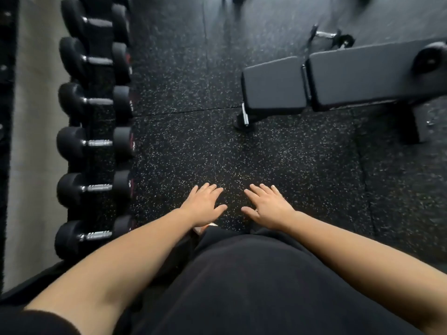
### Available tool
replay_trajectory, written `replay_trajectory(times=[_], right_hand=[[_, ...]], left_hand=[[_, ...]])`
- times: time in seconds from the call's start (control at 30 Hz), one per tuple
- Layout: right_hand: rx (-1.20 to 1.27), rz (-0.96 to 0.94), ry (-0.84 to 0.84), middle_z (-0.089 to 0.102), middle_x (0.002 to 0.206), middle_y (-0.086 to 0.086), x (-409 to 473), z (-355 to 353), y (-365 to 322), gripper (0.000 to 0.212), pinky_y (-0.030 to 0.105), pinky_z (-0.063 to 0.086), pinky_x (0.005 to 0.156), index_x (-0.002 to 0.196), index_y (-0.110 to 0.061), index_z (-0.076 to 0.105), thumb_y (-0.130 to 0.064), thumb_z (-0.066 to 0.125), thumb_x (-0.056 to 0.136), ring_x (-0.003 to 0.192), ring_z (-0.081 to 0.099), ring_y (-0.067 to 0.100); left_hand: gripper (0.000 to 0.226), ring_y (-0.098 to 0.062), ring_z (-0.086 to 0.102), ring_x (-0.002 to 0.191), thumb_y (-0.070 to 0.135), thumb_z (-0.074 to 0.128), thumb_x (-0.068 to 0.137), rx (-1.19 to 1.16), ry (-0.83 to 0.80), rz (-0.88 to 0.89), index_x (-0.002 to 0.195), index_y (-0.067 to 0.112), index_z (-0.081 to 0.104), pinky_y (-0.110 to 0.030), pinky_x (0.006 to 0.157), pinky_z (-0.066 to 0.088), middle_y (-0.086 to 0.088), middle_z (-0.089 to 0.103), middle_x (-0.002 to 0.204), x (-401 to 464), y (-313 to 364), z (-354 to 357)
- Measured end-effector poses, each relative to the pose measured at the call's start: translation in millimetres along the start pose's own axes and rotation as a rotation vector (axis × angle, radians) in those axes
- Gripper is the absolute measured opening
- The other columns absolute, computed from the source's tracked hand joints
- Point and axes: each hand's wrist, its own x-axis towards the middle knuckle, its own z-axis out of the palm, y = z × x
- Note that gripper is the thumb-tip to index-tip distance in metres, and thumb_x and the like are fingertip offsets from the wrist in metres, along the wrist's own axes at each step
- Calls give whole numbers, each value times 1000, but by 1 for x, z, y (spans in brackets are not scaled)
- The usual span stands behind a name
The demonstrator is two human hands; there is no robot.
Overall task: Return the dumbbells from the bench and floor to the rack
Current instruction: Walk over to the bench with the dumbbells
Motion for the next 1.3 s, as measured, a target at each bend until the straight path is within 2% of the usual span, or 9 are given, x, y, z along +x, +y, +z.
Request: replay_trajectory(times=[0.27,0.5,0.57,0.7,0.87,1.0,1.17,1.3], right_hand=[[146,154,83,18,168,6,-41,-22,136,72,48,7,123,159,-20,23,-61,32,101,154,12,30],[265,303,131,19,167,7,-62,-30,206,72,48,9,123,159,-19,23,-62,31,101,153,14,31],[309,346,133,18,168,6,-63,-31,220,73,48,8,123,159,-19,22,-62,30,101,154,13,30],[395,430,137,17,168,6,-60,-37,244,72,48,8,124,160,-20,22,-61,30,101,153,13,30],[449,500,130,17,168,6,-45,-55,271,72,49,8,124,159,-20,22,-61,29,101,153,13,30],[505,578,137,18,168,6,-28,-85,294,72,49,9,124,159,-21,24,-62,29,100,153,14,30],[550,645,158,19,167,5,-12,-118,323,72,50,9,123,159,-21,25,-62,29,100,153,14,29],[628,699,182,21,167,6,-10,-135,344,72,50,11,123,158,-20,27,-61,30,99,153,16,30]], left_hand=[[70,-23,9,153,57,35,99,162,-57,121,157,20,22,-49,123,5,-4,19,166,82,134,-34],[69,-25,10,153,54,39,99,264,-95,252,157,18,25,-47,123,6,-6,20,165,140,213,-75],[69,-26,14,152,54,40,98,282,-111,295,155,17,28,-45,123,8,-8,23,164,159,228,-85],[77,-25,30,142,65,30,87,365,-115,397,149,19,40,-45,118,23,-6,38,156,201,253,-106],[66,-24,21,149,51,44,96,388,-162,475,153,18,34,-50,121,14,-4,31,160,244,284,-137],[64,-24,27,144,55,41,94,421,-214,537,146,19,41,-52,119,18,-3,38,154,291,299,-167],[68,-26,30,142,61,35,93,508,-256,604,148,22,38,-51,117,22,-4,40,153,346,319,-206],[69,-26,25,147,60,38,94,551,-284,624,151,21,35,-50,119,18,-6,32,159,378,342,-230]])
